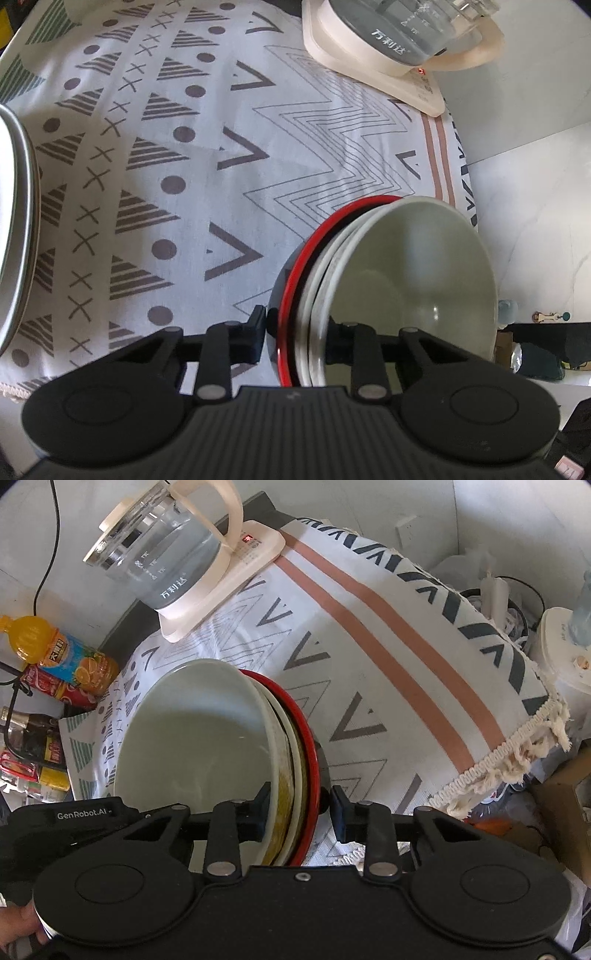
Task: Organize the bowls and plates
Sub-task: 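Close both grippers on the rim of the red bowl stack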
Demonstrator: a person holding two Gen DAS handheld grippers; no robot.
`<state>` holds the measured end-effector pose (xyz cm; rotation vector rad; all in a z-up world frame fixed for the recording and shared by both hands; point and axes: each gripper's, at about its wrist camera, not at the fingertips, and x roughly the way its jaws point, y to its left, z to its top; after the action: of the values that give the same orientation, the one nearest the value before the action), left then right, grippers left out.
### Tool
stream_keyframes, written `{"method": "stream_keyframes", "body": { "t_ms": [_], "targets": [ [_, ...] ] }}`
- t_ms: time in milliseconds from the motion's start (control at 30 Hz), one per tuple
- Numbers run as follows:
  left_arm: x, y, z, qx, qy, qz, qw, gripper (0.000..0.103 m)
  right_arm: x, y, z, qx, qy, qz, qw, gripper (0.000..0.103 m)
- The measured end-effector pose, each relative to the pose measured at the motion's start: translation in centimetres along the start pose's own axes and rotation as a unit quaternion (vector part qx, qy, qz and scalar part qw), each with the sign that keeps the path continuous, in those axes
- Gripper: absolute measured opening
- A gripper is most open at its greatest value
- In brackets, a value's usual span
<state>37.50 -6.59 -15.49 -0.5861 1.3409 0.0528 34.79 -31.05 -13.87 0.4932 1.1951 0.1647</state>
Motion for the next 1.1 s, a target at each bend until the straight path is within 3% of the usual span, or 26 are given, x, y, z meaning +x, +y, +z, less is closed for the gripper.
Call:
{"method": "stream_keyframes", "body": {
  "t_ms": [467,1100],
  "targets": [
    [-3.2,1.7,0.6,0.004,-0.049,-0.002,0.9988,0.026,0.4,2.9,0.2,-0.036,-0.003,0.015,0.999,0.030],
    [-6.9,5.7,0.0,-0.031,-0.077,-0.004,0.9965,0.026,-0.7,8.0,-0.3,-0.088,-0.021,0.044,0.995,0.030]
  ]
}}
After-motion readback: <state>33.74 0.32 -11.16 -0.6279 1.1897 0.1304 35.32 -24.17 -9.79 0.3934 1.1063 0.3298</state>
